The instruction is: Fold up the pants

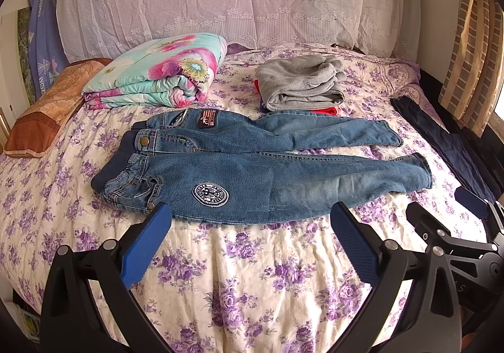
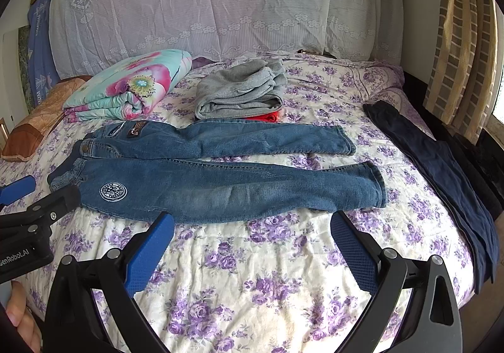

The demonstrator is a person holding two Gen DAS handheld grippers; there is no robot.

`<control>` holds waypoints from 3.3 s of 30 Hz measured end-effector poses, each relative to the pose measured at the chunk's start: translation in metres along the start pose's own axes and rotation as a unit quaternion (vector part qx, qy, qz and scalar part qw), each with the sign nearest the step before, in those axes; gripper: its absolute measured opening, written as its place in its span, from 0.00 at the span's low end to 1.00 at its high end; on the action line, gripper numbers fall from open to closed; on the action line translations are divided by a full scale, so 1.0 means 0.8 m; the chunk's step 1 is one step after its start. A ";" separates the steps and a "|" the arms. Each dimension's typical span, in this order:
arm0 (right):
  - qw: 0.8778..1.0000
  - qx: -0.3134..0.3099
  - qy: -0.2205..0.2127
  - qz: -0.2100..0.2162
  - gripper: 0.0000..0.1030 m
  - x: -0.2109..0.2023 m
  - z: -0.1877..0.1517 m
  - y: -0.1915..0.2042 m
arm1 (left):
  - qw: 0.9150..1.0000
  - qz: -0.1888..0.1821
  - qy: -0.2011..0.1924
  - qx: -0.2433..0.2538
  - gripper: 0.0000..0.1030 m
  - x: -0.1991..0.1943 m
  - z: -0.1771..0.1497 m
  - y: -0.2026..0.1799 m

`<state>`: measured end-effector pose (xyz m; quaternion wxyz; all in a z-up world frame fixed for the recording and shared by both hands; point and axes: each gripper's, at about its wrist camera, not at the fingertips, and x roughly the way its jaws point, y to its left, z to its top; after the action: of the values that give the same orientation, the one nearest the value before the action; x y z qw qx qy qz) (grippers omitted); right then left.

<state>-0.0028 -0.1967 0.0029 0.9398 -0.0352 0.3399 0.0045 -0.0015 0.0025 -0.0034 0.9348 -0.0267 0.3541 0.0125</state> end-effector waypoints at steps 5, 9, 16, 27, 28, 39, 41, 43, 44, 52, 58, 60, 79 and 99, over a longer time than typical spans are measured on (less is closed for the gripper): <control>1.000 0.000 0.000 0.001 0.97 0.000 0.000 0.004 | 1.000 0.000 0.000 0.000 0.95 0.000 0.000 0.000; 1.000 0.000 0.001 0.002 0.97 0.001 -0.004 -0.004 | 1.000 0.001 0.000 0.000 0.95 0.002 -0.001 0.000; 1.000 0.001 0.002 0.002 0.97 0.002 -0.005 0.000 | 1.000 0.000 0.000 0.000 0.95 0.002 -0.001 0.000; 1.000 0.004 0.003 0.003 0.97 0.003 -0.003 -0.005 | 1.000 0.000 0.000 0.001 0.95 0.001 -0.003 -0.002; 1.000 0.003 0.004 0.003 0.97 0.003 -0.003 -0.005 | 1.000 0.000 0.000 0.001 0.95 0.001 -0.003 -0.001; 1.000 0.005 0.005 0.001 0.97 0.005 -0.004 -0.010 | 1.000 0.002 0.005 0.003 0.95 0.003 -0.005 -0.004; 1.000 0.007 0.010 -0.001 0.97 0.008 -0.006 -0.015 | 1.000 0.003 0.011 0.006 0.95 0.008 -0.008 -0.007; 1.000 0.013 0.022 -0.006 0.97 0.017 -0.007 -0.021 | 1.000 0.003 0.029 0.010 0.95 0.021 -0.017 -0.013; 0.999 0.014 0.027 -0.007 0.97 0.021 -0.008 -0.023 | 0.999 0.000 0.041 0.013 0.95 0.029 -0.024 -0.015; 0.999 0.006 0.053 0.001 0.97 0.047 -0.021 -0.015 | 0.992 0.009 0.115 -0.059 0.95 0.085 -0.051 0.050; 0.998 0.008 0.064 0.014 0.97 0.057 -0.031 -0.011 | 0.971 0.033 0.146 -0.187 0.95 0.112 -0.029 0.167; 0.998 0.011 0.063 0.013 0.97 0.056 -0.033 -0.013 | 0.960 0.029 0.164 -0.225 0.95 0.128 -0.026 0.194; 0.992 0.092 0.075 -0.035 0.97 0.059 -0.067 -0.124 | 0.919 -0.012 0.180 -0.350 0.22 0.186 -0.031 0.243; 0.924 0.348 0.149 0.061 0.84 0.242 -0.042 -0.269 | 0.935 -0.006 0.146 -0.324 0.18 0.185 -0.038 0.246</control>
<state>0.1316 -0.4164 -0.1328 0.8295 0.3145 0.4574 -0.0622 0.0808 0.1976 -0.1318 0.8134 -0.3315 0.4637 0.1163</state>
